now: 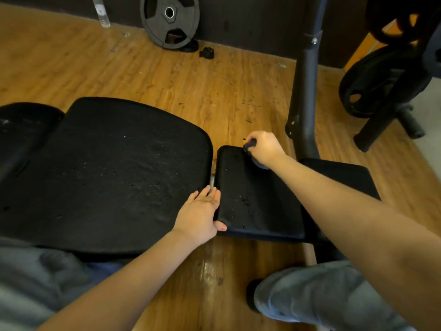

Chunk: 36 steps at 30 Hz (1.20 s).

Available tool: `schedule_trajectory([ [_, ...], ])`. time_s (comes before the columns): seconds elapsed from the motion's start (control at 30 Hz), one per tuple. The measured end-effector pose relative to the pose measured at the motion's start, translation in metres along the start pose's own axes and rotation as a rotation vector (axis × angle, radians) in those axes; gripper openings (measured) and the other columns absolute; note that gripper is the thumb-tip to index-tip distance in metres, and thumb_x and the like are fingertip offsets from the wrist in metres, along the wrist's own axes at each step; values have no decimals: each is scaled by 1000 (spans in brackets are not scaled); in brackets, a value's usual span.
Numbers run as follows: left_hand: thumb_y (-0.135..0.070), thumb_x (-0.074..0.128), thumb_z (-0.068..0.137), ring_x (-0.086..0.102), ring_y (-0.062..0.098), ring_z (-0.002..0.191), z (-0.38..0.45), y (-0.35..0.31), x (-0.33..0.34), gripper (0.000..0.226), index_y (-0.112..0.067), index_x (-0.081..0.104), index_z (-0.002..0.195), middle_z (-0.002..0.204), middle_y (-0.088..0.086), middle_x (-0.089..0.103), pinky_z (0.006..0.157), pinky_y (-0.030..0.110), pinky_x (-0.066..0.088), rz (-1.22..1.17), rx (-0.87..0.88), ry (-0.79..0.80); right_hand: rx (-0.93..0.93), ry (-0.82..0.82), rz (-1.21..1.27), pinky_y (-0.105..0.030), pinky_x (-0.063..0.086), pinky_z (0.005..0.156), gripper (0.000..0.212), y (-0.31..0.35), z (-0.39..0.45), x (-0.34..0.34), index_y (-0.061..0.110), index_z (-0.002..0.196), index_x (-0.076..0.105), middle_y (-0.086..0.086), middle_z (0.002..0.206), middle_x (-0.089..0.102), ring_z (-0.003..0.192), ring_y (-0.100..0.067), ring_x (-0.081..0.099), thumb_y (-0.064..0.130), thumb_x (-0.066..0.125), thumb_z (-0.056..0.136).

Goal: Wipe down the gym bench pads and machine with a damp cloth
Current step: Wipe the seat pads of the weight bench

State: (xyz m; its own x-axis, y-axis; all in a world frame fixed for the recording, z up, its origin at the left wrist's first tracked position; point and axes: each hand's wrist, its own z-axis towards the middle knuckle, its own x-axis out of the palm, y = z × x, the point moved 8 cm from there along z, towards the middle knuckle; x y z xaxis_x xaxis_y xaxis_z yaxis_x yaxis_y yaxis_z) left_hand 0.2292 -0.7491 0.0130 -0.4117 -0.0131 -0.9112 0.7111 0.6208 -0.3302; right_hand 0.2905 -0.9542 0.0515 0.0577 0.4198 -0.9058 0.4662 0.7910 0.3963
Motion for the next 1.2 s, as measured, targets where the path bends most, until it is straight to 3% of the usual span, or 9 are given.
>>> schedule_trajectory([
  [0.2,-44,55,91,0,14,147,-1,1,0,83,-11,7,152,159,2,12,118,32,2,-9,14,-7,-75,-35,-29,-33,45,94,21,9,-34,26,8,98,68,-8,111,58,106,-23,54,-3,53,87],
  [0.37,-44,56,91,2,16,147,-1,-1,-2,85,-9,9,151,159,4,12,118,32,2,-15,26,-12,-297,-11,32,-38,49,82,25,8,-133,45,10,82,70,-7,91,66,91,-23,56,-11,58,75],
  [0.5,-44,56,91,2,16,147,0,0,-1,84,-9,8,152,159,4,12,118,33,3,-10,23,-6,-334,73,79,-35,52,80,30,-1,-185,57,14,82,71,0,90,67,90,-18,58,-12,62,70],
  [0.7,-42,57,91,2,16,147,1,0,0,84,-9,8,152,159,4,13,118,33,3,-25,19,-10,-179,6,104,-24,42,94,24,4,-134,17,16,95,69,7,99,58,98,-8,54,-2,60,83],
  [0.8,-43,56,91,2,16,147,0,0,1,84,-9,7,151,159,4,12,118,33,3,-12,18,-17,-115,-14,130,-17,42,80,21,26,-77,-5,17,97,64,4,101,53,92,-8,54,1,52,90],
  [0.87,-43,54,92,1,17,147,-1,0,1,83,-9,6,151,159,5,11,119,34,4,3,17,-15,-85,22,99,-14,44,65,30,42,-39,-8,28,81,56,0,95,52,79,-12,53,1,49,92],
  [0.93,-43,52,93,0,17,147,-1,1,1,82,-9,5,151,159,5,10,120,35,4,13,13,-12,-35,76,13,-21,48,65,29,51,-8,-2,25,79,57,-4,93,54,79,-17,56,-1,50,90],
  [1.03,-43,51,94,0,17,147,-1,1,2,82,-9,4,152,159,5,9,120,35,4,25,13,-4,63,171,-128,-34,56,76,16,48,10,21,3,98,65,-12,96,63,87,-23,63,0,53,88],
  [1.2,-45,53,92,2,17,147,0,1,0,84,-8,6,151,159,6,11,119,35,5,15,25,-10,-22,214,-122,-28,53,74,17,51,-44,33,6,96,67,-11,96,65,89,-21,63,4,53,88],
])
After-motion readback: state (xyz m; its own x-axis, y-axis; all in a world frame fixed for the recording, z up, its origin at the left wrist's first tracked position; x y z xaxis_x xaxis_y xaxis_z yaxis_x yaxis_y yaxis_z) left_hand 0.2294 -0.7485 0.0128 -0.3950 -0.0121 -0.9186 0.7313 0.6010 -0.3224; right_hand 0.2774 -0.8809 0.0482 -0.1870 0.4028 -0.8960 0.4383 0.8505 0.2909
